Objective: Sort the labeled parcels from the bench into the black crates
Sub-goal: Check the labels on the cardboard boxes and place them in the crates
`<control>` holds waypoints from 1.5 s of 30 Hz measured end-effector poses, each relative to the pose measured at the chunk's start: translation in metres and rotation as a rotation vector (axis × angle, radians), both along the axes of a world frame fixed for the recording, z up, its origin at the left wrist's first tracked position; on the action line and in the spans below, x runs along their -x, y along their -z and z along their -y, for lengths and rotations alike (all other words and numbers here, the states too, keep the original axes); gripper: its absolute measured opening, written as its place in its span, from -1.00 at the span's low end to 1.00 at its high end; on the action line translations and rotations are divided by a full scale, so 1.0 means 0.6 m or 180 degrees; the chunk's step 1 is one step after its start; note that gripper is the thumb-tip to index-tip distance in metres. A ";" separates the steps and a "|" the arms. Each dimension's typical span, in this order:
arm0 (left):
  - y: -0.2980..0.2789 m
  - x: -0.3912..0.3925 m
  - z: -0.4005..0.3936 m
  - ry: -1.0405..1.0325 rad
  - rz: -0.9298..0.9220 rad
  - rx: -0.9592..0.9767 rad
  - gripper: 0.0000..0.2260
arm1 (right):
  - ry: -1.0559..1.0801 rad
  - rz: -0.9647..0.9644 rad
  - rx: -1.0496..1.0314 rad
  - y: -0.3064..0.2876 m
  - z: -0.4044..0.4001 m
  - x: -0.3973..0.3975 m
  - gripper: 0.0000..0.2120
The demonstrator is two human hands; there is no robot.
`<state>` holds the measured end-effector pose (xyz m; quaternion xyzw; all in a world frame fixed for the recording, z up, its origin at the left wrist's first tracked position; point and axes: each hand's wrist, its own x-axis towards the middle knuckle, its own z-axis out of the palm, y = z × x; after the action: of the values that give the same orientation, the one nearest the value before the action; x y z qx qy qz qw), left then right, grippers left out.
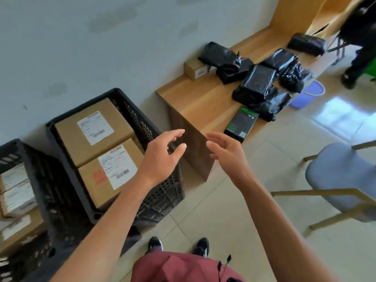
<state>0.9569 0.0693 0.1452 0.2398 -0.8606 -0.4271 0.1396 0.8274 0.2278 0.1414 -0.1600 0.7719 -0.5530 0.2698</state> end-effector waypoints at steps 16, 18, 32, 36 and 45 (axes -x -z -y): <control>0.044 0.257 0.010 0.0080 -0.0054 -0.0459 -0.68 | 0.0345 -0.0001 -0.0140 0.016 -0.055 0.228 -0.70; 0.056 0.292 0.033 -0.0002 -0.0050 -0.0528 -0.68 | 0.0284 -0.0070 -0.0224 0.022 -0.027 0.268 -0.70; 0.060 0.484 0.159 -0.0286 0.0061 -0.0703 -0.67 | -0.0093 -0.0187 -0.0433 0.013 0.125 0.504 -0.65; 0.075 0.515 0.179 -0.0492 0.0181 -0.0733 -0.68 | -0.0254 -0.0152 -0.0493 0.032 0.175 0.574 -0.65; 0.109 0.642 0.190 -0.1119 0.0611 -0.0685 -0.65 | -0.1026 -0.0110 -0.0763 0.097 0.264 0.759 -0.62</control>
<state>0.5716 -0.0449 0.0799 0.4392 -0.7644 -0.4607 0.1030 0.3723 0.0691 0.0830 -0.2577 0.8011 -0.4040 0.3586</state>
